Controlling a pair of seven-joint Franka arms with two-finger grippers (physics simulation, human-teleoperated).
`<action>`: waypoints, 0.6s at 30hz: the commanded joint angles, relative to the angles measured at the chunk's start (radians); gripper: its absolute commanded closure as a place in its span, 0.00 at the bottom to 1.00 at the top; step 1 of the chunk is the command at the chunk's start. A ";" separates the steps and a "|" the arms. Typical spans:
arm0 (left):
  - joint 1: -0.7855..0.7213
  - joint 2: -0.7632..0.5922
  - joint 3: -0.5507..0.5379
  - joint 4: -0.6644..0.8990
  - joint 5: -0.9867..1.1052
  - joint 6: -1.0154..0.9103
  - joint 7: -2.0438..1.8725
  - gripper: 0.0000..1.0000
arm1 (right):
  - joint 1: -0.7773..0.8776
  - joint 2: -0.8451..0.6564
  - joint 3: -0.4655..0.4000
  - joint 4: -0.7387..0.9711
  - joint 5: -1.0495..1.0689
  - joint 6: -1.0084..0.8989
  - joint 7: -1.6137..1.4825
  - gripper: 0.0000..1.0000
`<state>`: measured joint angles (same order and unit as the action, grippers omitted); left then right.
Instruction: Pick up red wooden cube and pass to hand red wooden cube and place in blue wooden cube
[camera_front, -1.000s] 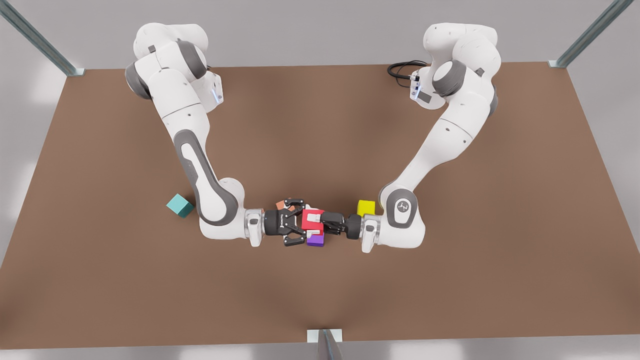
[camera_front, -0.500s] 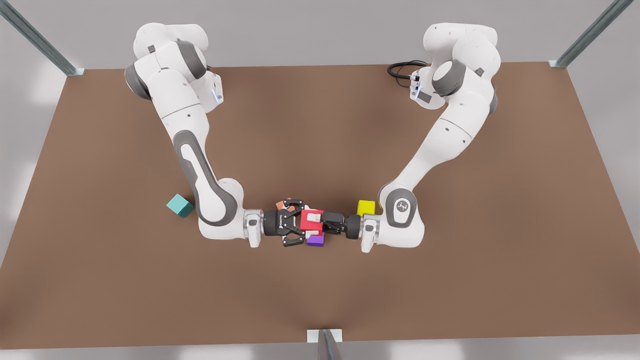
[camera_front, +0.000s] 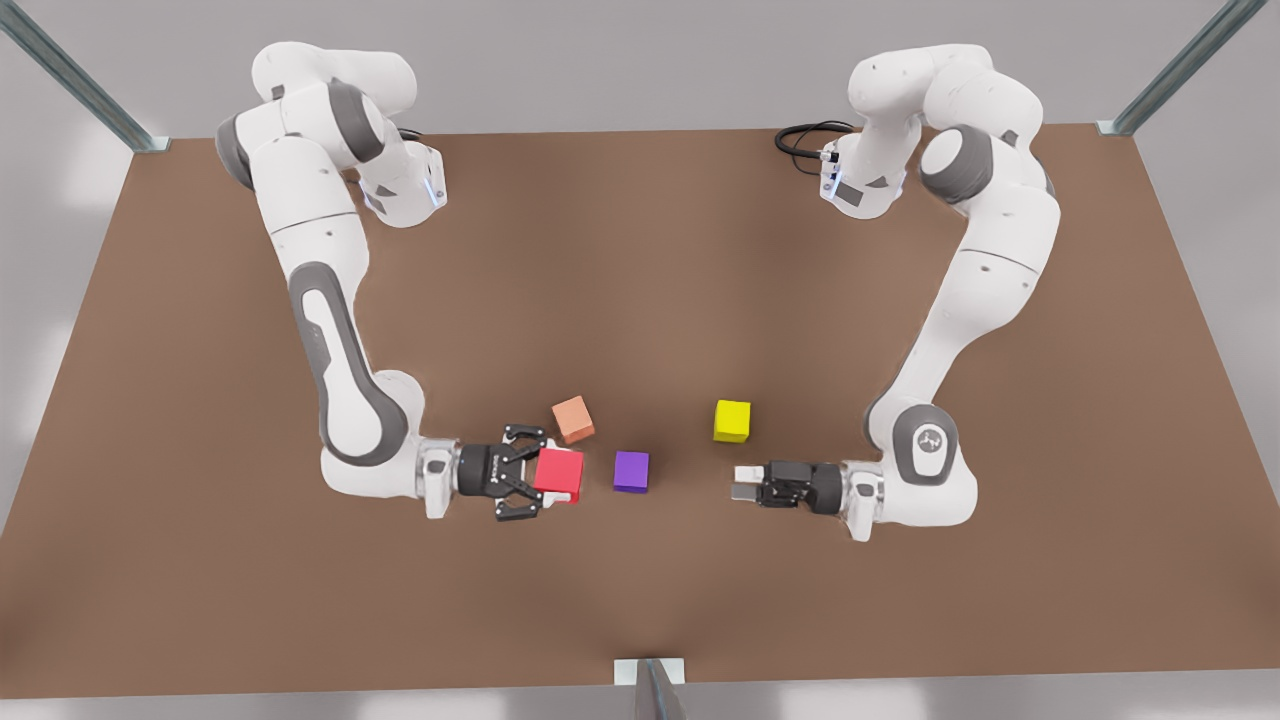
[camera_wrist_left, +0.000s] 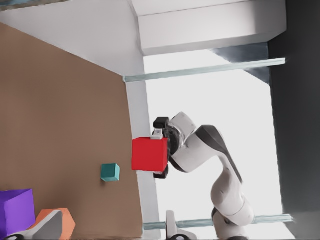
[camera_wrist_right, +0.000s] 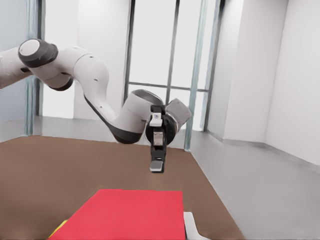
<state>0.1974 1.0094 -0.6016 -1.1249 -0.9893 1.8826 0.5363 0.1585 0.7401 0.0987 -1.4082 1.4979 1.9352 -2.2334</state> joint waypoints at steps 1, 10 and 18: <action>0.053 -0.018 0.005 0.092 0.476 -0.342 -0.277 0.00 | -0.059 -0.005 -0.008 0.006 -0.342 -0.005 0.268 0.51; -0.254 -0.685 0.523 -0.231 1.138 -0.357 -0.415 0.00 | -0.146 -0.094 -0.146 0.157 -1.380 -0.136 0.850 0.51; -0.331 -0.684 0.597 -0.222 0.905 -0.451 -0.565 0.00 | -0.112 -0.240 -0.139 -0.118 -1.446 -0.016 1.258 0.50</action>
<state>-0.1345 0.3235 -0.0043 -1.3464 -0.0277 1.4520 0.2300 0.0443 0.5120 -0.0402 -1.5044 0.0845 1.8589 -1.6448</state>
